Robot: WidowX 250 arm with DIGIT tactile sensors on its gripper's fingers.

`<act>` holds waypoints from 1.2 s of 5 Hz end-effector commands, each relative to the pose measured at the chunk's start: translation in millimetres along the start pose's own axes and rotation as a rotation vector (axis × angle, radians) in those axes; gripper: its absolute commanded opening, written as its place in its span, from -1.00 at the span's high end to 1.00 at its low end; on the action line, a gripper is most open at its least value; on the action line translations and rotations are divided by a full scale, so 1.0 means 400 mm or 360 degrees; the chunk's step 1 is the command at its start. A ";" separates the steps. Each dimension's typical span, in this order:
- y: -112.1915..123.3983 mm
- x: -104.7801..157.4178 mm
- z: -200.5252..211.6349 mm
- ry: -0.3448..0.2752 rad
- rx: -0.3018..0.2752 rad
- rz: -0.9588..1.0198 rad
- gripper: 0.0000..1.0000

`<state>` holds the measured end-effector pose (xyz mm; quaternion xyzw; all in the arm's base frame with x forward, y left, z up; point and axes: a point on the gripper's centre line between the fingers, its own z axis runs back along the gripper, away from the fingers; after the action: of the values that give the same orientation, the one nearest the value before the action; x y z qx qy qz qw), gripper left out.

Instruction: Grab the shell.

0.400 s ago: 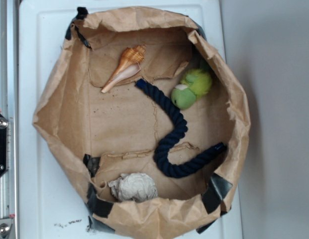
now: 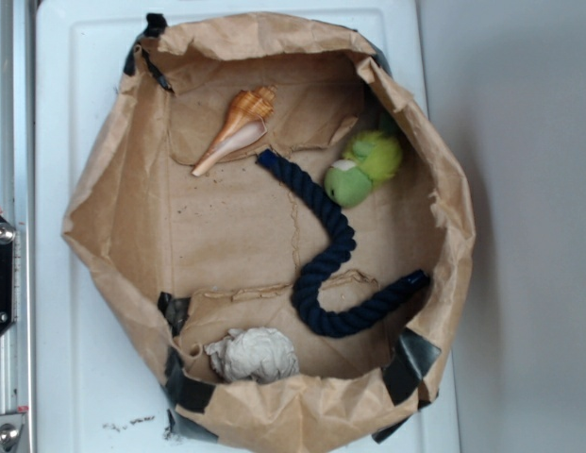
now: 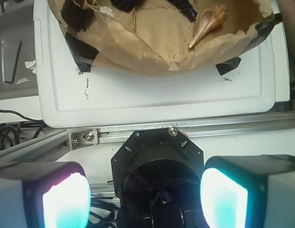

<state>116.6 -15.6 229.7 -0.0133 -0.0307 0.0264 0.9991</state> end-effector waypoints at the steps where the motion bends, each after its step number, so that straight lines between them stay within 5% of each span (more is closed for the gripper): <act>1: -0.062 0.243 -0.092 0.0065 0.0021 0.0235 -1.00; 2: -0.033 0.365 -0.107 -0.0005 -0.0029 0.0187 -1.00; 3: -0.004 0.487 -0.074 -0.0236 -0.0218 -0.0094 -1.00; 4: 0.056 0.599 -0.077 -0.0249 -0.0272 -0.0174 -1.00; 5: 0.120 0.560 -0.086 -0.0199 -0.0207 -0.0190 -1.00; 6: 0.139 0.486 -0.065 -0.0165 -0.0244 -0.0293 -1.00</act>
<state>313.4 53.4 173.7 -0.1032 -0.0368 -0.0663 0.9918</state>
